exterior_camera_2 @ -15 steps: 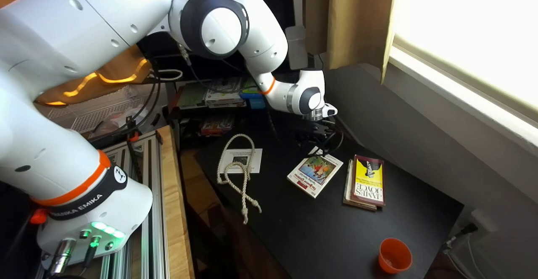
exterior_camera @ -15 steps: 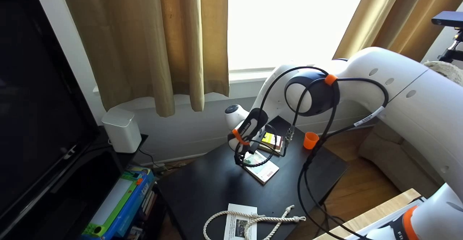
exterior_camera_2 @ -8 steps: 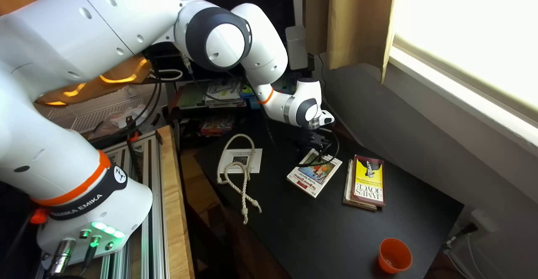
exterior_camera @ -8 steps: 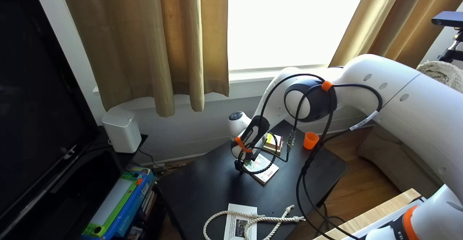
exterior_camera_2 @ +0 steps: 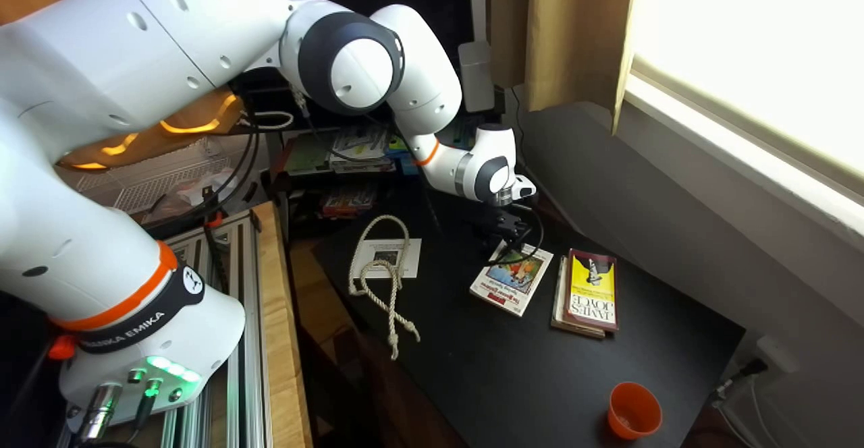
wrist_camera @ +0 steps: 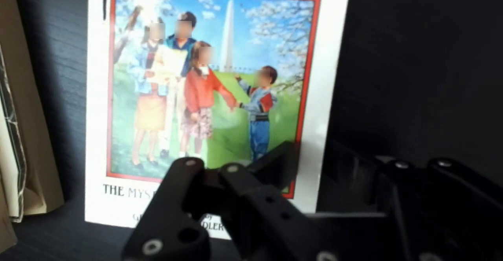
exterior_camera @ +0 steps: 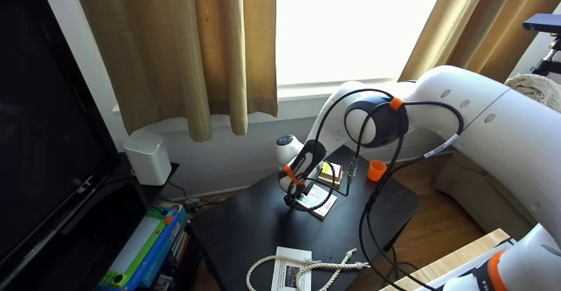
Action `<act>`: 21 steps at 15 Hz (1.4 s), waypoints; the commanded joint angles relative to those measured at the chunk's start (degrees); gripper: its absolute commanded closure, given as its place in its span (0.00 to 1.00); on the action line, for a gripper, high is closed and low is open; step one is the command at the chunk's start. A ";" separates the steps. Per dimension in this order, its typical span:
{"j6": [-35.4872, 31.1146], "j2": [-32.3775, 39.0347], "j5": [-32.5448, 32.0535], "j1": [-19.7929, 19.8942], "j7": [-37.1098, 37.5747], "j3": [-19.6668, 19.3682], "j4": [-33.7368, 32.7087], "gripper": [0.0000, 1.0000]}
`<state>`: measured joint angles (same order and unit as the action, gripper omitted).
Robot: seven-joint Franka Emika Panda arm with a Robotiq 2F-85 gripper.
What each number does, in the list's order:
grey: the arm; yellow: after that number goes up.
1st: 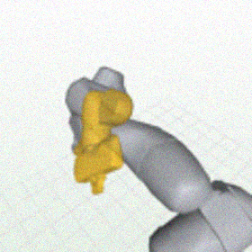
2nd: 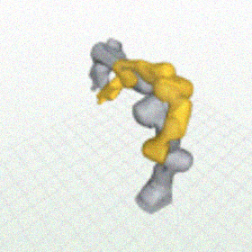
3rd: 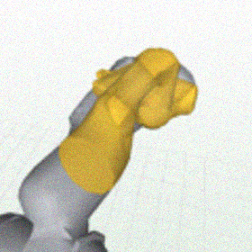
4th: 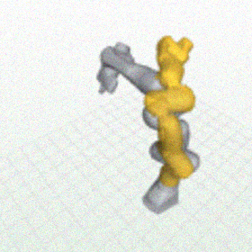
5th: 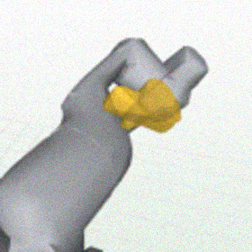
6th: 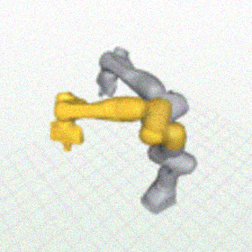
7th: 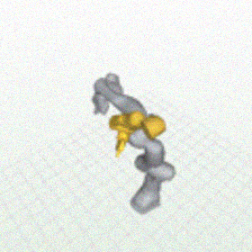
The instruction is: Move the top book to the right, put the yellow book on the book on the right, and then put the white book on the books on the right
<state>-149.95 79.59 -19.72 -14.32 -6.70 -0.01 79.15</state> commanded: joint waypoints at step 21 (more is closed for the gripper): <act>2.04 -6.86 5.78 2.18 2.16 1.19 3.47 0.00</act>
<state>-149.49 73.24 -15.46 -12.03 -5.74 1.92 81.81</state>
